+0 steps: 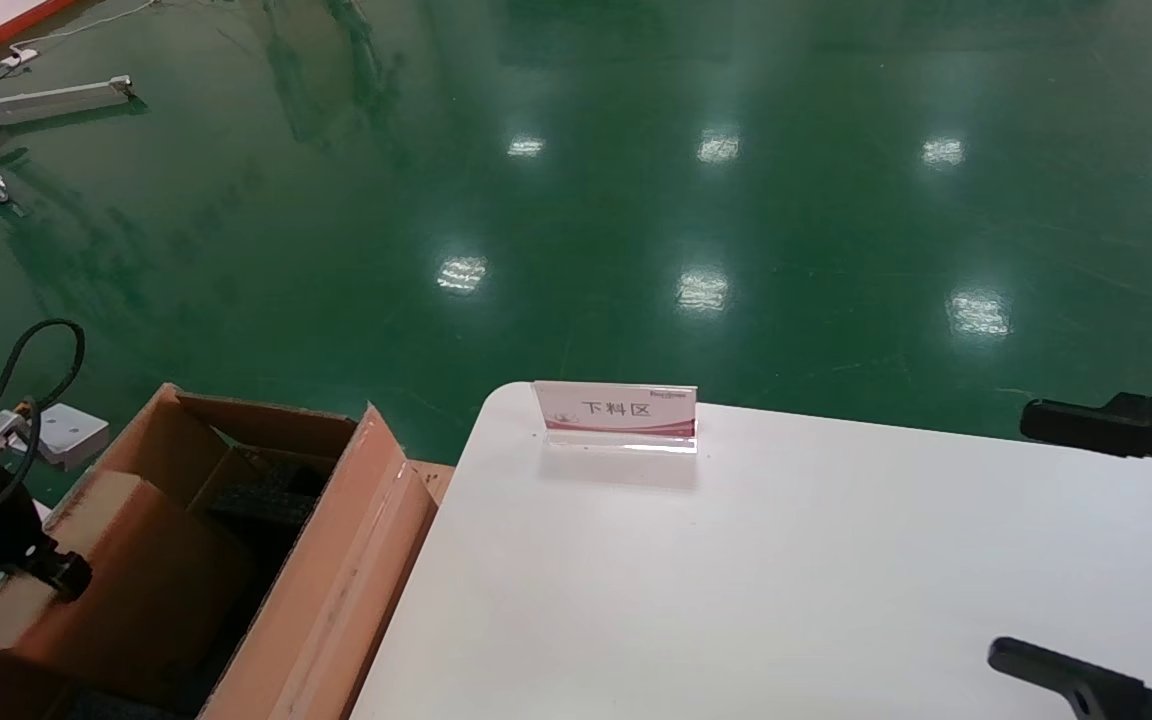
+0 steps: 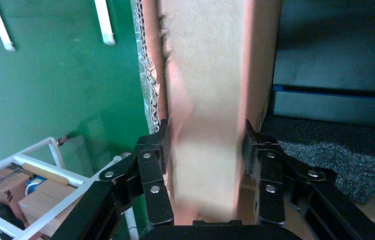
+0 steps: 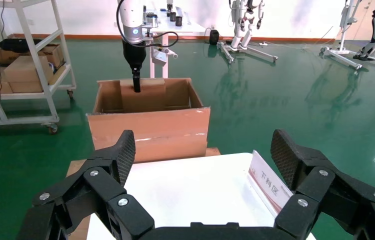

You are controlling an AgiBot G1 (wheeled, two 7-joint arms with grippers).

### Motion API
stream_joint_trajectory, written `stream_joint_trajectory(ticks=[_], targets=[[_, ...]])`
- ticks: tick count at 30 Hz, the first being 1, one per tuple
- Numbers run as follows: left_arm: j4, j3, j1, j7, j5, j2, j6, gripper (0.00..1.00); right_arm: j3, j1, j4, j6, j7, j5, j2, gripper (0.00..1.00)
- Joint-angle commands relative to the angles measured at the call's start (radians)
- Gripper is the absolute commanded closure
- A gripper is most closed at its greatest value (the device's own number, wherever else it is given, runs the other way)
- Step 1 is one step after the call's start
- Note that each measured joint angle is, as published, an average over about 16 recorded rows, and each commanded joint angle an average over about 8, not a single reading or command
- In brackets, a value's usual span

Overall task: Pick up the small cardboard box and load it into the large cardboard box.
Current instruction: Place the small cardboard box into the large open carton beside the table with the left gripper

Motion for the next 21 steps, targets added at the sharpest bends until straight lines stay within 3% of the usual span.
stream_joint_trajectory(ticks=[1, 21], targets=[[0.0, 0.0, 0.001, 0.0, 0.0, 0.0, 0.0, 0.0, 0.0, 0.0, 0.0, 0.0, 0.0, 0.0, 0.0, 0.0], [-0.013, -0.05, -0.017, 0.049, 0.012, 0.018, -0.009, 0.0, 0.0, 0.0, 0.0, 0.0, 0.0, 0.0, 0.0, 0.0]])
